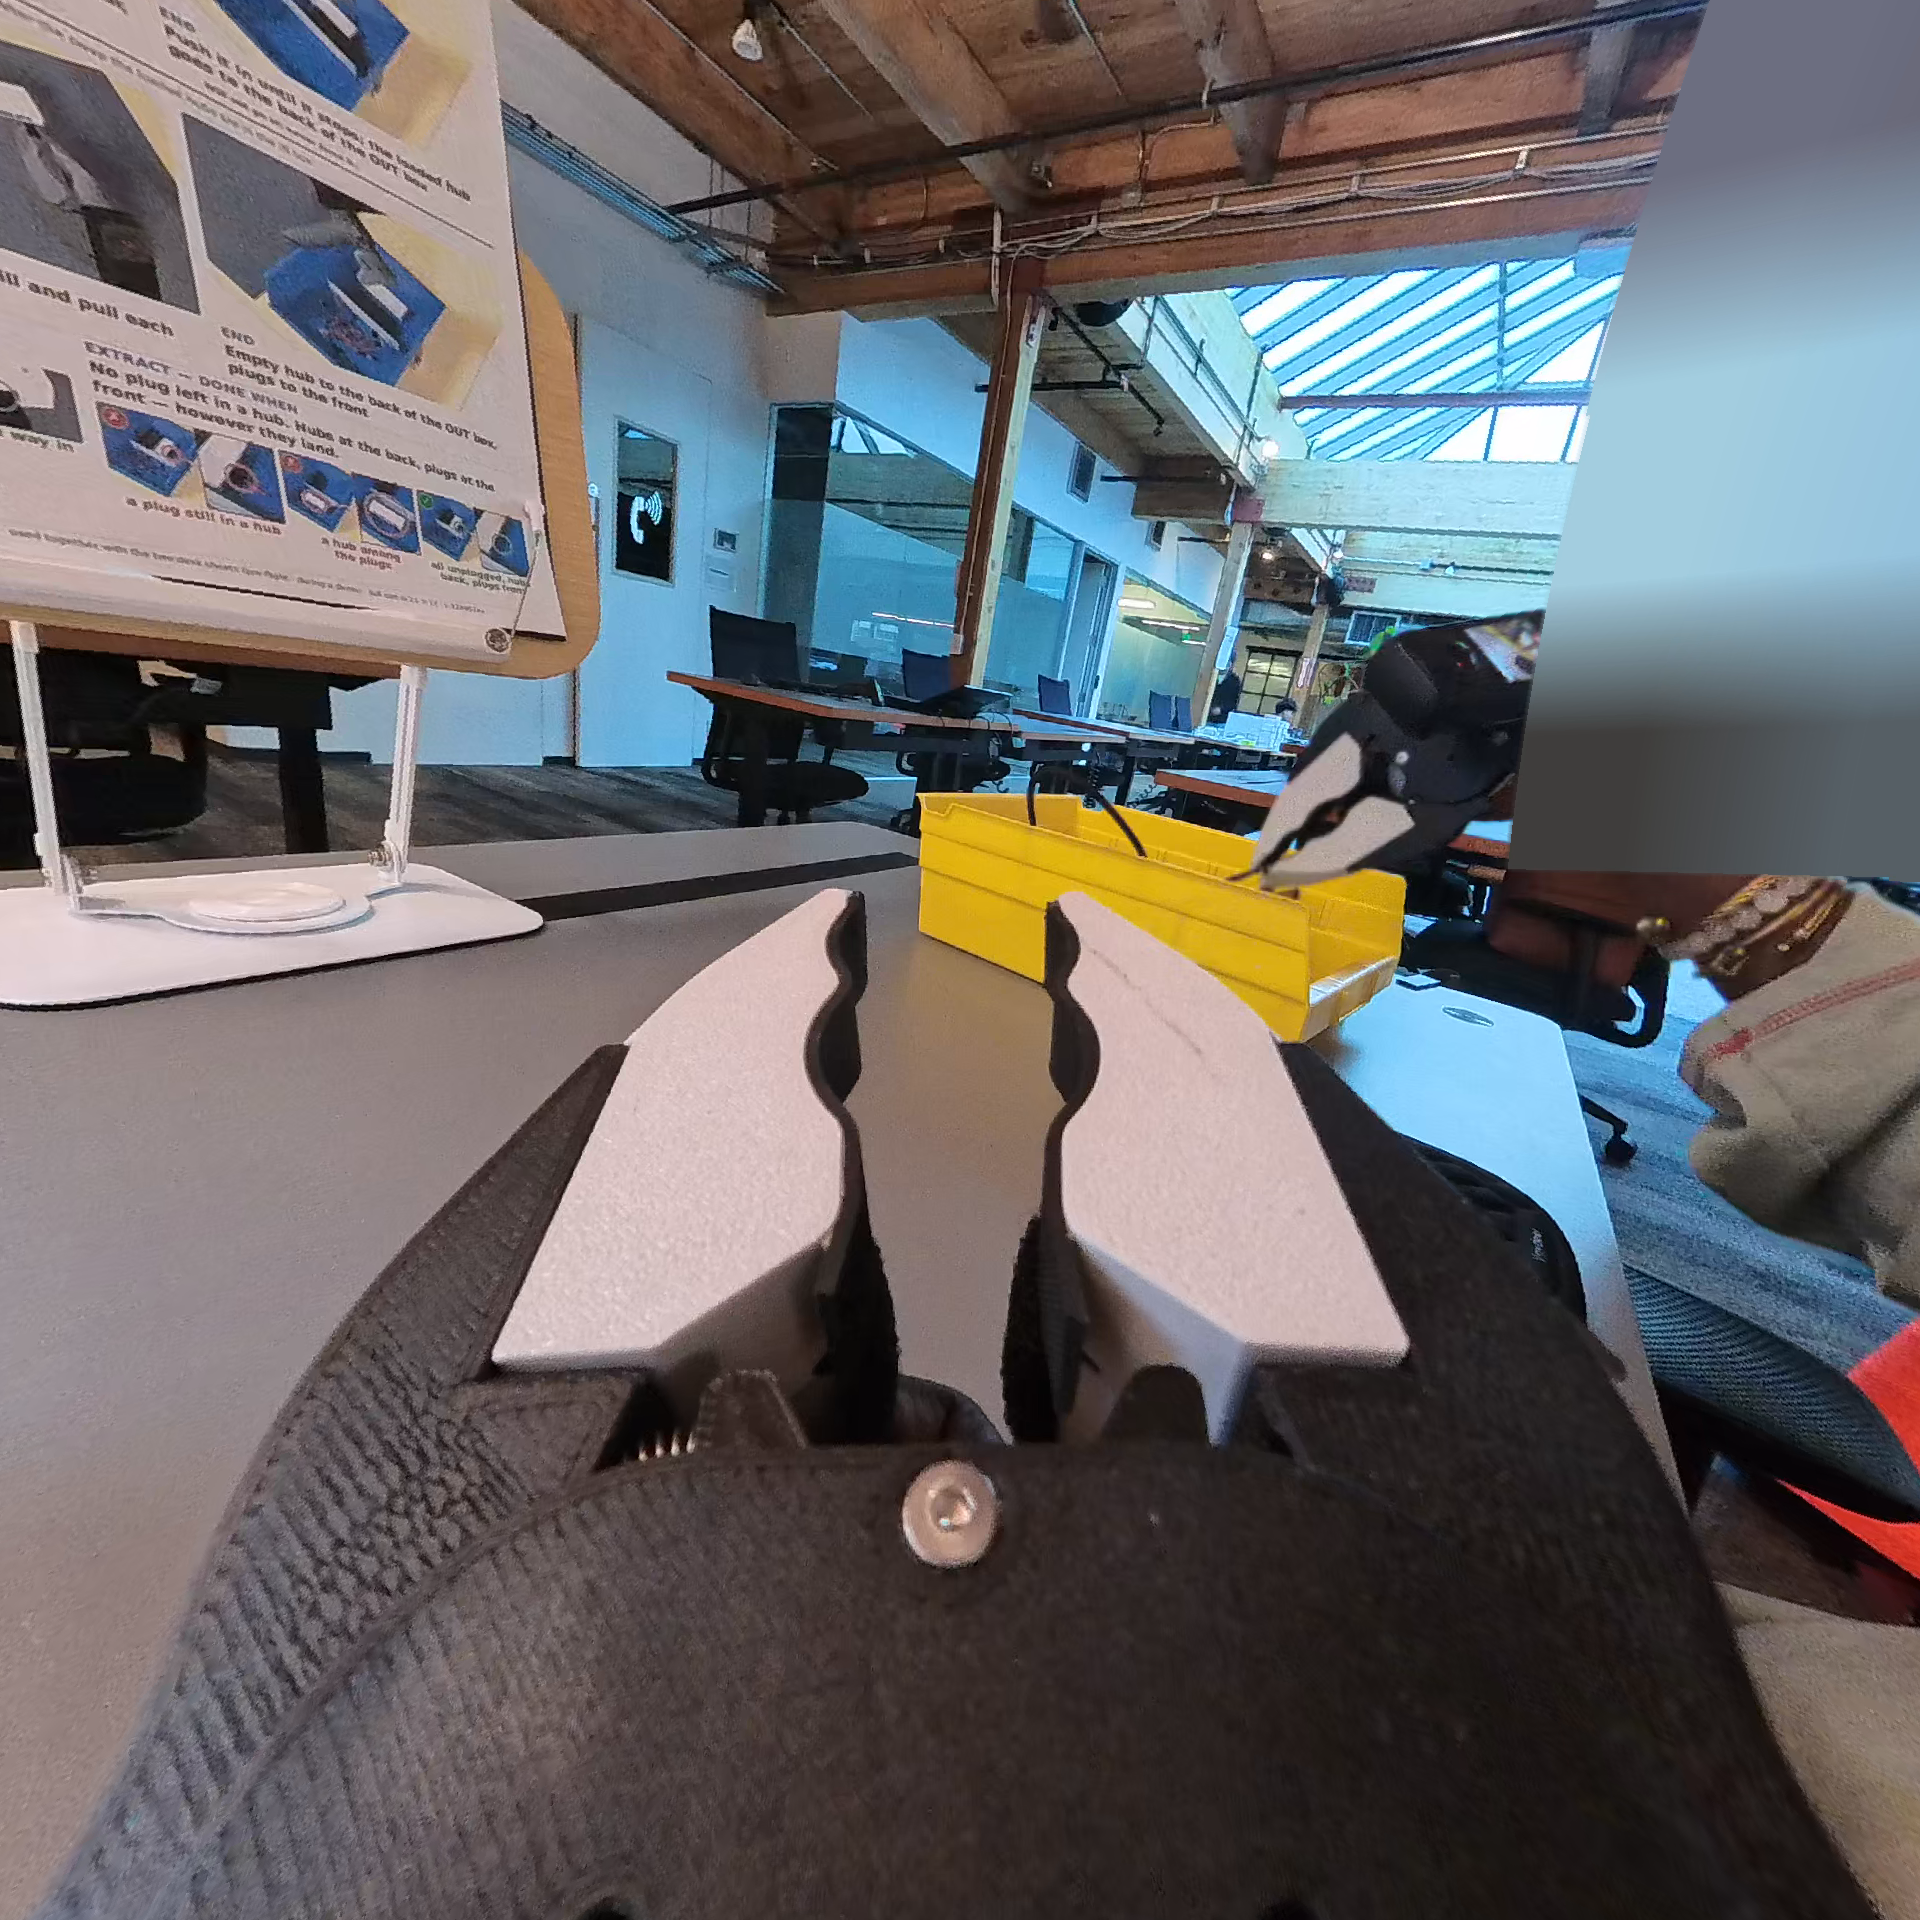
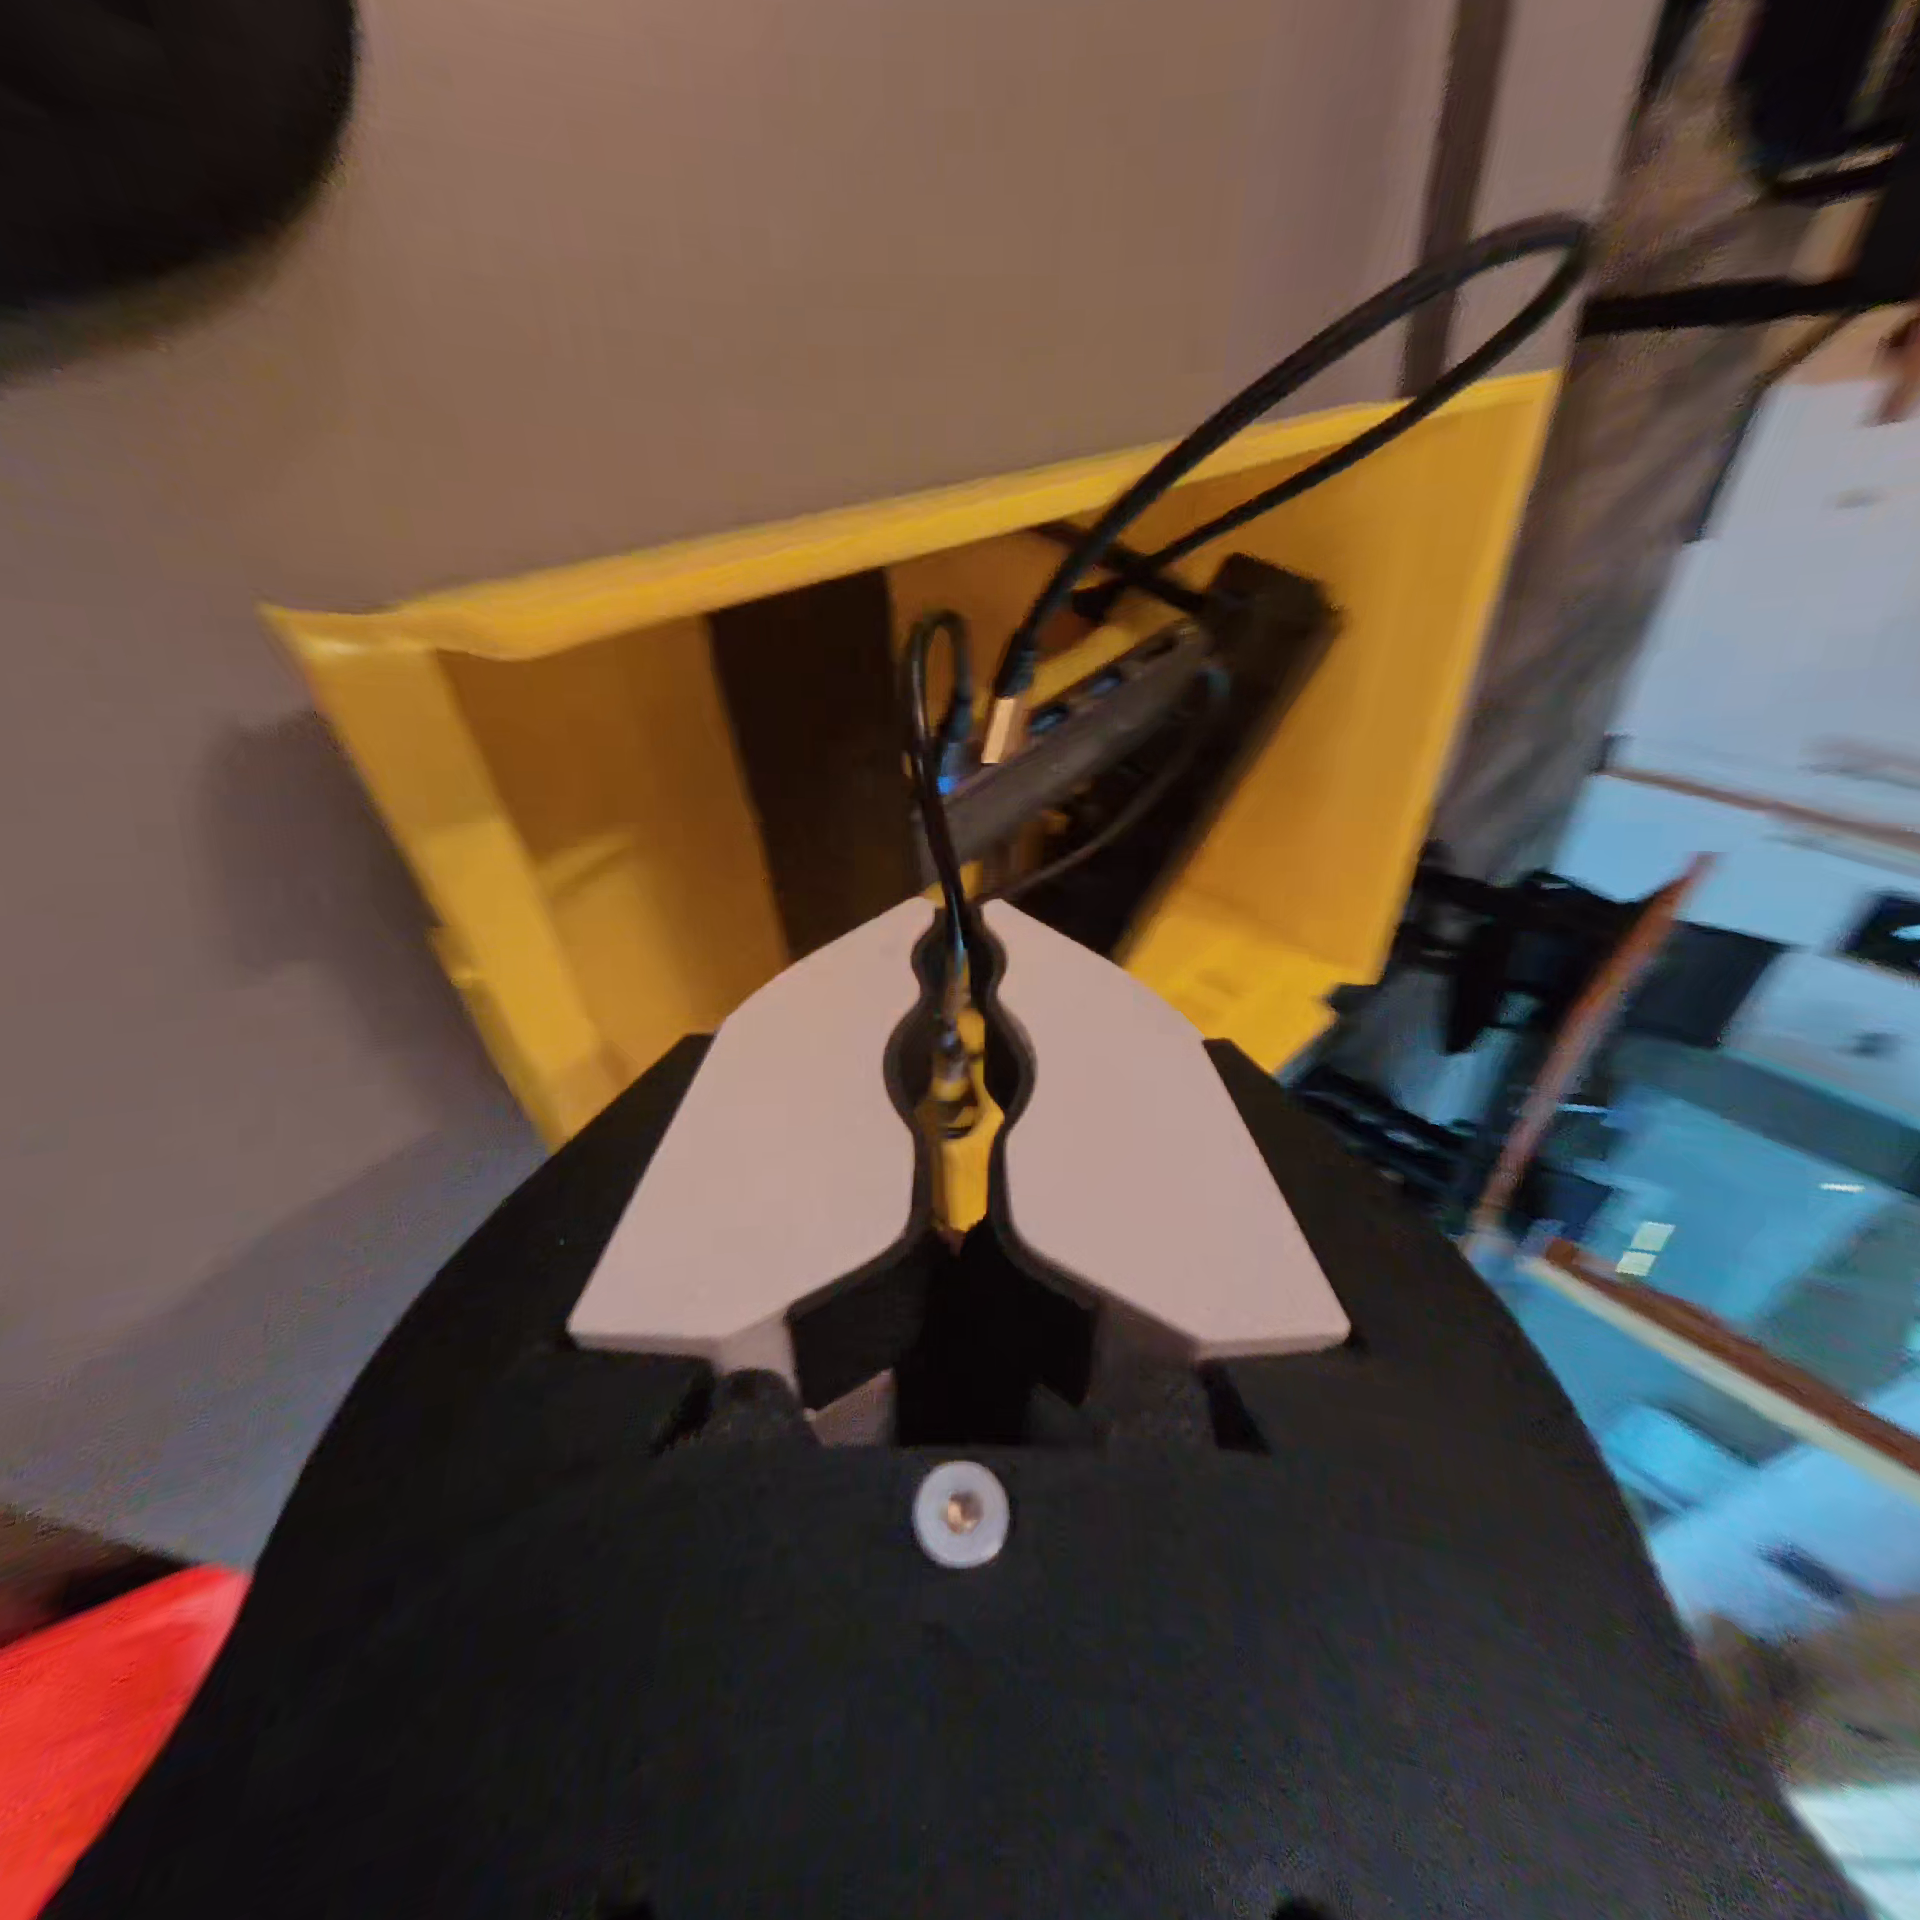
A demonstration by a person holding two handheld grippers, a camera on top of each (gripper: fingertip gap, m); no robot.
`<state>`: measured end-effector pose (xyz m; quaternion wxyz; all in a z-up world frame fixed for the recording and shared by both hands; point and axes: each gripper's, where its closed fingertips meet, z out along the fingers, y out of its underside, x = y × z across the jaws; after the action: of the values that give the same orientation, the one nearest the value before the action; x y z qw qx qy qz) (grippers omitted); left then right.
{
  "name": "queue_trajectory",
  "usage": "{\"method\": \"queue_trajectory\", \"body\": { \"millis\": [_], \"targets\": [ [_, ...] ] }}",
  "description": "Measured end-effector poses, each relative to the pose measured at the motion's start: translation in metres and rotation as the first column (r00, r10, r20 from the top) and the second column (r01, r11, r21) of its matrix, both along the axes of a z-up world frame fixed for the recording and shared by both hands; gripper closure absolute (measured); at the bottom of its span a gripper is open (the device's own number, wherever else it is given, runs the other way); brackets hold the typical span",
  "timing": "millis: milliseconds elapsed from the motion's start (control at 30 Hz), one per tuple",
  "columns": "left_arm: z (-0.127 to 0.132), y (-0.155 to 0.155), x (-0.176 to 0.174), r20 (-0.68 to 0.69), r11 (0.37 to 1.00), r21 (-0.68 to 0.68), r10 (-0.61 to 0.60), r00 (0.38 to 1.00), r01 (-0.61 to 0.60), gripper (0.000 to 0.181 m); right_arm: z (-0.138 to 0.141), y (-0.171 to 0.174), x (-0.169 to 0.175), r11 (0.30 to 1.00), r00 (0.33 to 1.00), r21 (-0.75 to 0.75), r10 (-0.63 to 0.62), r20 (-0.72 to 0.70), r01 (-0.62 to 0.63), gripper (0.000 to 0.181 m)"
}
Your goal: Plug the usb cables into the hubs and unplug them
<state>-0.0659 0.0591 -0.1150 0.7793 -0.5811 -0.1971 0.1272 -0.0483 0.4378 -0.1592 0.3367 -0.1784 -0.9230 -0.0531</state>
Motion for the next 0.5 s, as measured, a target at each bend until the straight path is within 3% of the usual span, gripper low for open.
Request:
{"method": "queue_trajectory", "body": {
  "millis": [100, 233, 367, 433, 500],
  "targets": [
    [0.0, 0.0, 0.001, -0.006, 1.0, 0.0, 0.0, 1.0, 0.0, 0.148, 0.008, -0.001, -0.017, 0.997, 0.997, 0.042, 0.069, -0.021, -0.068, 0.177],
    [0.001, 0.0, 0.001, -0.01, 1.0, 0.0, -0.001, 1.0, 0.001, 0.148, -0.022, 0.005, -0.028, 0.971, 0.989, -0.24, 0.027, 0.149, 0.01, 0.177],
    [0.001, 0.0, 0.001, -0.003, 1.0, 0.002, -0.004, 1.0, 0.004, 0.148, -0.029, 0.001, -0.029, 0.804, 0.937, -0.539, -0.062, 0.343, 0.25, 0.173],
    [0.0, 0.0, 0.001, -0.002, 1.0, 0.002, -0.005, 1.0, 0.005, 0.148, -0.032, -0.002, -0.032, 0.728, 0.899, -0.591, -0.08, 0.431, 0.348, 0.172],
    [0.0, 0.0, 0.001, -0.003, 1.0, 0.0, -0.005, 1.0, 0.005, 0.148, -0.04, -0.004, -0.034, 0.7, 0.869, -0.594, -0.078, 0.489, 0.397, 0.172]
  ]
}}
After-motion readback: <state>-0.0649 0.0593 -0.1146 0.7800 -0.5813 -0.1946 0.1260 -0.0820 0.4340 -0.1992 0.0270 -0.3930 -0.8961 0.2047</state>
